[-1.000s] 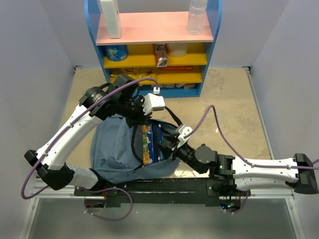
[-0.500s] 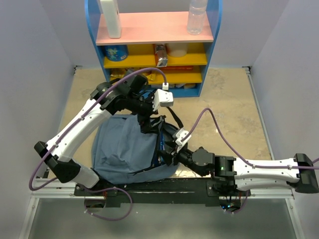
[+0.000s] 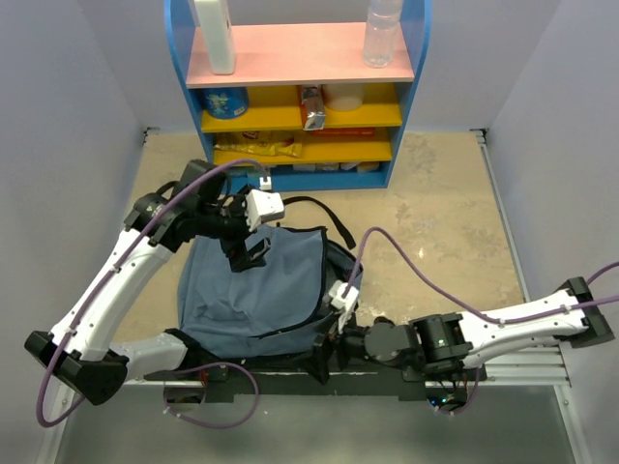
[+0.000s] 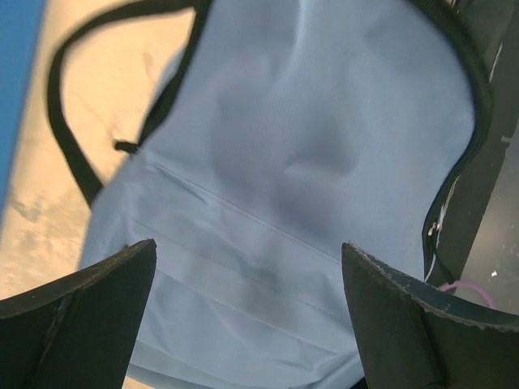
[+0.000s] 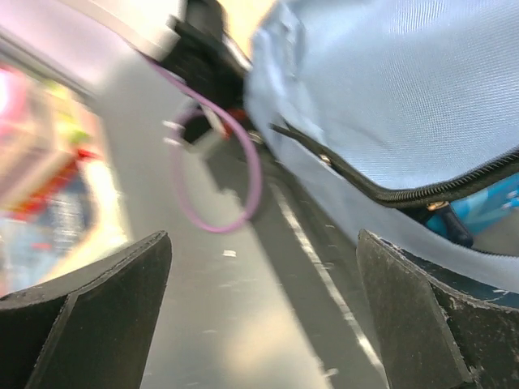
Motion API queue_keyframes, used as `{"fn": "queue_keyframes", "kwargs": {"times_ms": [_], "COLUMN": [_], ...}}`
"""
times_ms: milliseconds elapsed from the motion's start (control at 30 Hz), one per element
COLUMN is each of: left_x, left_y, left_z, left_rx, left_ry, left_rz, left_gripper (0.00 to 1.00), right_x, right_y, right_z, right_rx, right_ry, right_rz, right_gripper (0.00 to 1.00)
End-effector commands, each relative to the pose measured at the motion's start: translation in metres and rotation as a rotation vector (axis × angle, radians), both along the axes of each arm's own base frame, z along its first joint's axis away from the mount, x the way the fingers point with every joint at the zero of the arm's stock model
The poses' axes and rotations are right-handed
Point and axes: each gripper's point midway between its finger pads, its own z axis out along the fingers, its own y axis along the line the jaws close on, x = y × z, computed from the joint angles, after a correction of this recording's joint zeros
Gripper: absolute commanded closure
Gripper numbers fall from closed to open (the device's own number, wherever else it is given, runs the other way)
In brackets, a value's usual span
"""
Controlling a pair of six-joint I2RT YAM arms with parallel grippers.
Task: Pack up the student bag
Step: Place the stationery in the student bag, then zip the student bag at the center of the board.
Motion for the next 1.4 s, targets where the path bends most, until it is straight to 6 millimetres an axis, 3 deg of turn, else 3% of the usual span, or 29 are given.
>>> {"fn": "queue_keyframes", "kwargs": {"times_ms": [0, 67, 100, 133, 167, 200, 233, 300, 400, 567, 667, 867, 1000, 1133, 1300, 1367], "left_x": [0.010, 0.008, 0.006, 0.004, 0.002, 0.000, -0.003, -0.004, -0.003, 0.010, 0.023, 0.044, 0.045, 0.044, 0.041, 0.041], "left_y": [-0.001, 0.000, 0.001, 0.002, 0.003, 0.004, 0.005, 0.008, 0.014, 0.026, 0.038, 0.066, 0.077, 0.081, 0.080, 0.079], "left_z": [-0.023, -0.030, -0.032, -0.032, -0.035, -0.035, -0.032, -0.035, -0.031, -0.019, -0.014, -0.016, -0.022, -0.025, -0.025, -0.025], "left_rx": [0.021, 0.032, 0.038, 0.039, 0.040, 0.037, 0.025, 0.024, 0.019, -0.004, -0.017, -0.017, 0.003, 0.005, 0.001, 0.002], "left_ry": [-0.025, -0.010, -0.005, -0.008, -0.003, -0.005, -0.018, -0.033, -0.073, -0.123, -0.153, -0.183, -0.178, -0.178, -0.167, -0.162], "left_rz": [-0.006, -0.012, -0.015, -0.018, -0.022, -0.024, -0.024, -0.010, 0.017, 0.093, 0.160, 0.303, 0.330, 0.335, 0.320, 0.319], "left_gripper": [0.00, 0.00, 0.00, 0.00, 0.00, 0.00, 0.00, 0.00, 0.00, 0.00, 0.00, 0.00, 0.00, 0.00, 0.00, 0.00], "right_x": [-0.010, 0.004, 0.012, 0.015, 0.018, 0.018, 0.018, 0.020, 0.026, 0.051, 0.054, 0.054, 0.042, 0.044, 0.043, 0.045], "right_y": [-0.010, -0.010, -0.007, 0.002, 0.008, 0.020, 0.031, 0.046, 0.060, 0.065, 0.073, 0.088, 0.093, 0.093, 0.100, 0.102], "right_z": [0.048, 0.058, 0.028, 0.041, 0.035, 0.007, 0.016, -0.004, -0.006, -0.019, -0.022, -0.033, -0.037, -0.039, -0.042, -0.046], "right_rx": [0.226, 0.196, 0.035, 0.008, -0.070, -0.201, -0.214, -0.323, -0.340, -0.361, -0.355, -0.350, -0.340, -0.351, -0.339, -0.346], "right_ry": [0.127, -0.002, -0.077, -0.124, -0.210, -0.270, -0.310, -0.428, -0.546, -0.588, -0.606, -0.623, -0.605, -0.607, -0.593, -0.590], "right_rz": [0.024, 0.002, -0.027, -0.025, 0.001, 0.032, 0.044, 0.111, 0.154, 0.158, 0.177, 0.230, 0.304, 0.303, 0.299, 0.294], "right_gripper": [0.01, 0.02, 0.01, 0.02, 0.04, 0.06, 0.08, 0.11, 0.15, 0.21, 0.21, 0.22, 0.21, 0.23, 0.34, 0.44]}}
